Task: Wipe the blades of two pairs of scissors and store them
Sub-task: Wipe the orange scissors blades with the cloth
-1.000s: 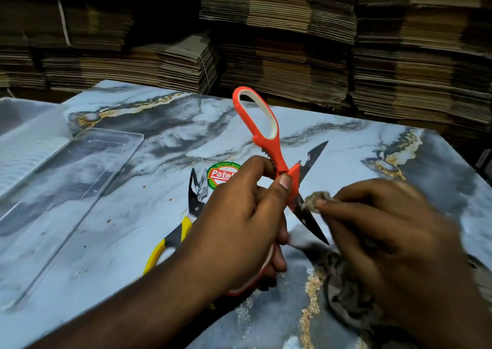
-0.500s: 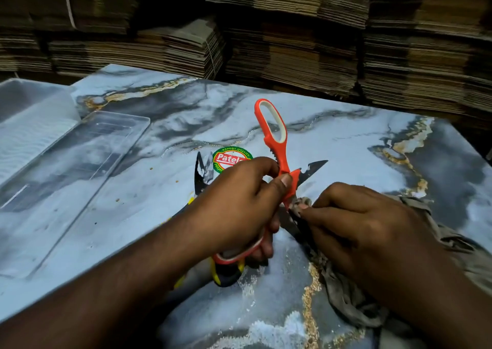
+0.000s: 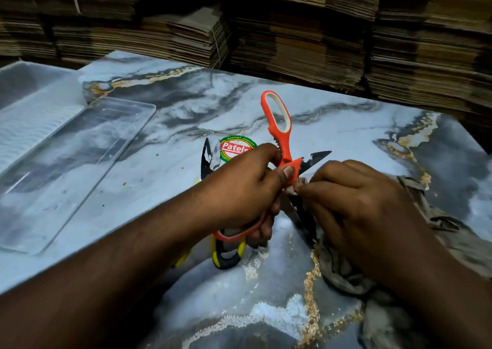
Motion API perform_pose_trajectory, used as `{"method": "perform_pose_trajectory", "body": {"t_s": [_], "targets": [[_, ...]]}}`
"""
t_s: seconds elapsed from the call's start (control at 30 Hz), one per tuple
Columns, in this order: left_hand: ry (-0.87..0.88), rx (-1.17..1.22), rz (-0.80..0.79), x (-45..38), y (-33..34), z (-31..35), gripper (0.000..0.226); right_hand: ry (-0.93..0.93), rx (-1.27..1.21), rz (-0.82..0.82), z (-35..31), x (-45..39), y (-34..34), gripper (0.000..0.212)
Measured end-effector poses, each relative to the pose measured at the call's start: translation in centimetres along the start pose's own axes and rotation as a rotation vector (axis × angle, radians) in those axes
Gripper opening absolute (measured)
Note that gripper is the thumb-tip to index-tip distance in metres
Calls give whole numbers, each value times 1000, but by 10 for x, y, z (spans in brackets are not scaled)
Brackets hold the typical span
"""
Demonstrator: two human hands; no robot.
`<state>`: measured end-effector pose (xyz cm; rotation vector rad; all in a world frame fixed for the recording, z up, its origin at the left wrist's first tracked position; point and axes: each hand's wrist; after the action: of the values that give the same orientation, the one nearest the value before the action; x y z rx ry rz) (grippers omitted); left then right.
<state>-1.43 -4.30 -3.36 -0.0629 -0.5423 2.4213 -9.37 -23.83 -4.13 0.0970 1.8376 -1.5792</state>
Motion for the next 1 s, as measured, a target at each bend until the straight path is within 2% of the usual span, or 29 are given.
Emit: {"method": "perform_pose_trajectory", "body": {"t_s": [0.1,0.27,0.47,0.6,0.8,1.0], "targets": [[10,12,-5,0,-1,0,18,-25,-14,-14,1,10,-4,15],[17,-12,-5,0,1,0,17,-6,29,75,0,3,0,15],[50,-70,17,-1,-2,0,16,-27,-15,15,-1,17,-9,15],[41,-62,8,-1,0,1,16,4,21,76,-5,6,-1,20],[26,-27,-16,1,-2,4,15,-14,-9,-36,-1,14,-9,11],[33,-87,-2,1,-5,5,13,156,-67,165,9,16,-25,18]]}}
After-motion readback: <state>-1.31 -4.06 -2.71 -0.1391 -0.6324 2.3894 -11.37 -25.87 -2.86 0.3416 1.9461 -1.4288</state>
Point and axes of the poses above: each hand's wrist, its own x-axis away from the middle knuckle, its own y-axis out of the palm, z = x × y, and after that the axes turned 2 degrees about z, right-handed
